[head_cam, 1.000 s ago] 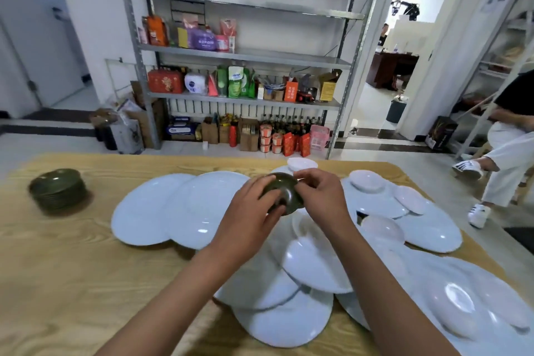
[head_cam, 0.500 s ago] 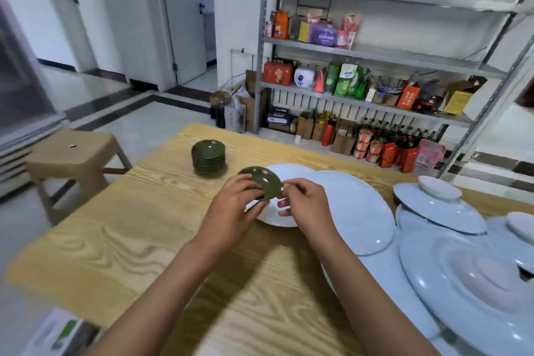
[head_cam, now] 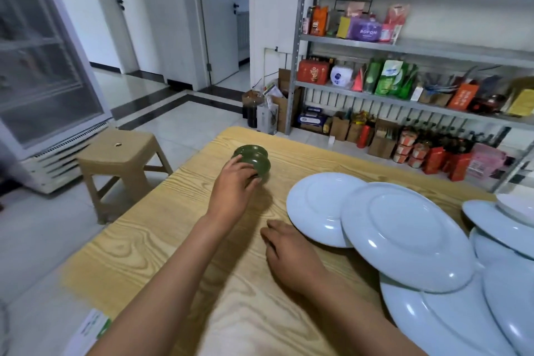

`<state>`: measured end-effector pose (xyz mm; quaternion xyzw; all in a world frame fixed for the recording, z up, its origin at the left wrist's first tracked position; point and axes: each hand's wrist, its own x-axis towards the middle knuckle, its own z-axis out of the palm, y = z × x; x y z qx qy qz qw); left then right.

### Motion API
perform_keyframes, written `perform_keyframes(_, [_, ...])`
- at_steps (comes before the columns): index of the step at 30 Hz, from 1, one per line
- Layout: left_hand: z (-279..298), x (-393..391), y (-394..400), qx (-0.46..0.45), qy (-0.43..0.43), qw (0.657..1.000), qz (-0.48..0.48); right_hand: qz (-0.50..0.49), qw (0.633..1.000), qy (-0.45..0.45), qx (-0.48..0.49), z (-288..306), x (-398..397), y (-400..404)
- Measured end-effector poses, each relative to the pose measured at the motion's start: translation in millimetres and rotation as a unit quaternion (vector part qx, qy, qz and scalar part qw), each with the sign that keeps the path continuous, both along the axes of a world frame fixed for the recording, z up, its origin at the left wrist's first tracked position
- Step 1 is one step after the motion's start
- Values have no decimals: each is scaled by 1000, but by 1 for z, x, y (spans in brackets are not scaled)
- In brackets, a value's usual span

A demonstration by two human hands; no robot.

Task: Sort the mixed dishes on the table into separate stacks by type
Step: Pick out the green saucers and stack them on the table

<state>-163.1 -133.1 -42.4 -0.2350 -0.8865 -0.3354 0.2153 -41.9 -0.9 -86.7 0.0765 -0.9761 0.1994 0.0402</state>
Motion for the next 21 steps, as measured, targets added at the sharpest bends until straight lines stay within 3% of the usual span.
perform_keyframes(9, [-3,-45,6,-84,7,996,-4,34,999,13,5,-8,-26,-5])
perform_keyframes(14, [-1,-64,10,-157,-31,987,-10,37,999,29,0,-10,-32,-4])
perform_keyframes(21, [-5,-92,12,-158,-58,986,-1,62,997,12,49,-13,-39,-4])
